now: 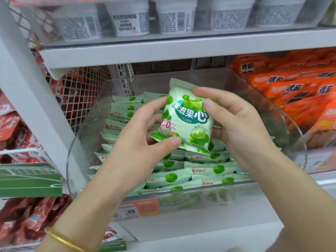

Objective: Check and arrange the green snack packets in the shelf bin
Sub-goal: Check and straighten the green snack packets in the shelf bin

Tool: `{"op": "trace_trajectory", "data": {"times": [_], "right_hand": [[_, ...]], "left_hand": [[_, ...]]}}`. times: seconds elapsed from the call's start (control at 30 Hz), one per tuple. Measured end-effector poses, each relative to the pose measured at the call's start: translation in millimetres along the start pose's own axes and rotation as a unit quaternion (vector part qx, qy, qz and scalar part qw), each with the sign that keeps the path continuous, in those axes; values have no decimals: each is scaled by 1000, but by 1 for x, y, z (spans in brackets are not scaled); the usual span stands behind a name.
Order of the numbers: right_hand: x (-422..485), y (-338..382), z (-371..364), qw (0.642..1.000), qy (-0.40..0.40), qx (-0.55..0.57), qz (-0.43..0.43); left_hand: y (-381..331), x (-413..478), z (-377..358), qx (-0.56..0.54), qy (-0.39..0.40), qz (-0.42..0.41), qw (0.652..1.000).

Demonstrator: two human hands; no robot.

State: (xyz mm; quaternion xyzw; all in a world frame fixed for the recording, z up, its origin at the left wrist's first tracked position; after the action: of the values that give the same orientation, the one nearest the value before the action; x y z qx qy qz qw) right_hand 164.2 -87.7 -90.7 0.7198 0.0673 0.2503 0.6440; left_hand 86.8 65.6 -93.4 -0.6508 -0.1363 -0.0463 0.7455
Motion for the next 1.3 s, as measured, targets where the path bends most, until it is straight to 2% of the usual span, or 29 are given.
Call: {"op": "trace_trajectory", "data": {"times": [0.17,0.27,0.33,0.43,0.5,0.63,0.73,0.83,0.93,1.03,1.2,1.3], "right_hand": [[-2,5,0,1000,-4,-8,12],[-5,5,0,1000,-13,-16,8],[-6,4,1,1000,-21,-10,-1],[-7,3,2,1000,-27,6,-8],[-8,4,1,999,-25,27,-18],[-9,7,-3,994,5,92,-56],[-9,6,-2,991,9,113,-71],[-7,4,5,998,-30,40,-35],[-4,5,10,989,-79,-121,44],[-7,7,4,985,-48,-128,101],[-10,8,-3,985,0,-110,134],[-8,8,0,977,-20,-158,140]], "left_hand": [[-1,2,1,6,18,-36,999],[1,0,-2,68,-33,-72,995],[-3,-3,-2,187,-97,-123,970],[-12,-6,-2,354,-145,-212,899],[-12,-8,-5,385,-126,-231,885],[-5,-9,-8,397,-67,-186,896],[-6,-7,-4,377,-74,-172,907],[-15,-7,-1,313,-120,-172,926],[-21,-8,1,163,-156,-122,966],[-21,-8,-1,9,-138,-51,989],[-15,-6,-3,-32,-103,-24,994],[-13,-6,-6,-37,-60,-22,997]]}}
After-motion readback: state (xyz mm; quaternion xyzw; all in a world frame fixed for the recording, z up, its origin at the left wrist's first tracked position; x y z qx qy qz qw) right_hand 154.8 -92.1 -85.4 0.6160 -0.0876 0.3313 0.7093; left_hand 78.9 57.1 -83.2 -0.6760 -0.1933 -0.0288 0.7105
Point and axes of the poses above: each hand's wrist, its own x-axis towards the middle knuckle, its own z-axis out of the back of the hand, y = z × x, the point moved 2 cm from there along x, towards the middle knuckle, and after that the axes turned 7 degrees about -x, right-handed, at the moved point
